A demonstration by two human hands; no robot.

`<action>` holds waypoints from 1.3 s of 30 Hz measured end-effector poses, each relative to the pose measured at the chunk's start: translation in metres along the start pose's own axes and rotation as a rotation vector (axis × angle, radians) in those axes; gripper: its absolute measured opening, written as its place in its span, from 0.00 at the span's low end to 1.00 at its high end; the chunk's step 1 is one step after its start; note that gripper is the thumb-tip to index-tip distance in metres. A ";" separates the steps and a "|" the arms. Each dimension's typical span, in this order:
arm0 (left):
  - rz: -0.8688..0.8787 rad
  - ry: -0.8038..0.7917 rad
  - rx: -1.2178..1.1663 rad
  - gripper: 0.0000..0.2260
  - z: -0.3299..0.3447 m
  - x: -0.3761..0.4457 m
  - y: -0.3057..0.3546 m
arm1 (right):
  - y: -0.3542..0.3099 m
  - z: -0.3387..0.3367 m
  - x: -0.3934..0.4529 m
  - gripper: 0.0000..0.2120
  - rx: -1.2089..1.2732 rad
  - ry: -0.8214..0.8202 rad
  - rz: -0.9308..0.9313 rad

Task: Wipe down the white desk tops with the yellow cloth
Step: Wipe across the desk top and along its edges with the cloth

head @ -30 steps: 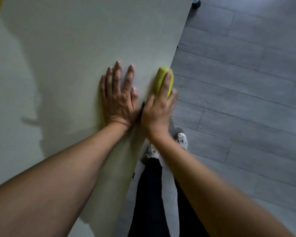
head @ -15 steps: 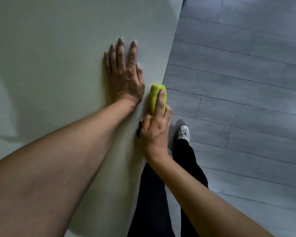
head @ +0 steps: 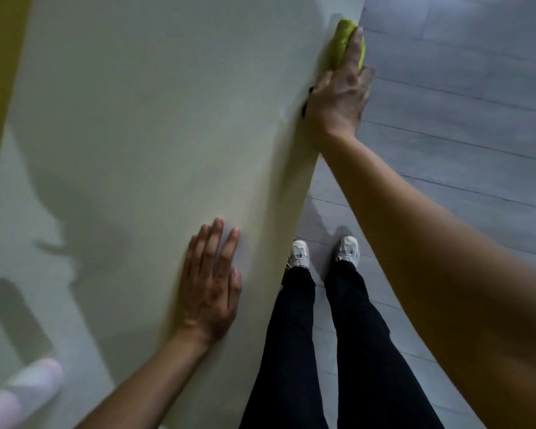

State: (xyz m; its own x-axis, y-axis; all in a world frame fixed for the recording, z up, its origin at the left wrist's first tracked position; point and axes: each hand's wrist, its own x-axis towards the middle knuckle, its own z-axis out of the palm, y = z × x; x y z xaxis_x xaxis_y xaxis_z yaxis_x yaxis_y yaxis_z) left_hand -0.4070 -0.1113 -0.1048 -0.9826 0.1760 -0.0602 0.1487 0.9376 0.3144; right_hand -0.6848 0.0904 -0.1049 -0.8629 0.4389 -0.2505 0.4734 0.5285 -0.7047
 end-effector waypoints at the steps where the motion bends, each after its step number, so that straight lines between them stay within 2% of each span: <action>1: -0.015 0.004 0.017 0.27 0.001 -0.010 0.000 | 0.001 0.000 -0.005 0.33 0.013 -0.010 0.001; 5: -0.009 0.033 0.052 0.27 0.005 -0.012 -0.003 | 0.028 0.008 -0.082 0.35 0.059 -0.003 -0.017; 9: -0.004 0.059 0.073 0.27 0.009 -0.015 -0.004 | 0.069 0.002 -0.211 0.37 0.055 -0.098 -0.057; 12: 0.006 0.067 0.090 0.28 0.011 -0.015 -0.006 | 0.087 -0.005 -0.265 0.38 0.044 -0.178 -0.067; 15: 0.023 0.102 0.102 0.27 0.014 -0.015 -0.007 | 0.082 -0.004 -0.252 0.38 0.052 -0.152 -0.047; 21: 0.032 0.133 0.097 0.27 0.018 -0.016 -0.006 | 0.045 0.002 -0.147 0.34 0.057 -0.085 0.029; 24: 0.040 0.149 0.102 0.28 0.019 -0.016 -0.008 | 0.043 0.002 -0.129 0.34 0.043 -0.083 0.010; 28: 0.042 0.175 0.108 0.28 0.021 -0.018 -0.009 | 0.065 0.002 -0.180 0.35 0.083 -0.112 -0.048; 34: 0.051 0.167 0.120 0.28 0.022 -0.018 -0.010 | 0.112 0.000 -0.332 0.36 0.133 -0.185 -0.061; 39: 0.057 0.167 0.127 0.28 0.021 -0.016 -0.010 | 0.108 0.002 -0.315 0.32 0.095 -0.142 -0.027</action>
State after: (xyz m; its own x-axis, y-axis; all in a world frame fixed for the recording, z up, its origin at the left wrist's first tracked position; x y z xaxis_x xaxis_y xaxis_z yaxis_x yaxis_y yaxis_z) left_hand -0.3901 -0.1175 -0.1269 -0.9754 0.1878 0.1158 0.2073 0.9596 0.1901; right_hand -0.3618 0.0074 -0.1037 -0.8947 0.3150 -0.3168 0.4364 0.4647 -0.7705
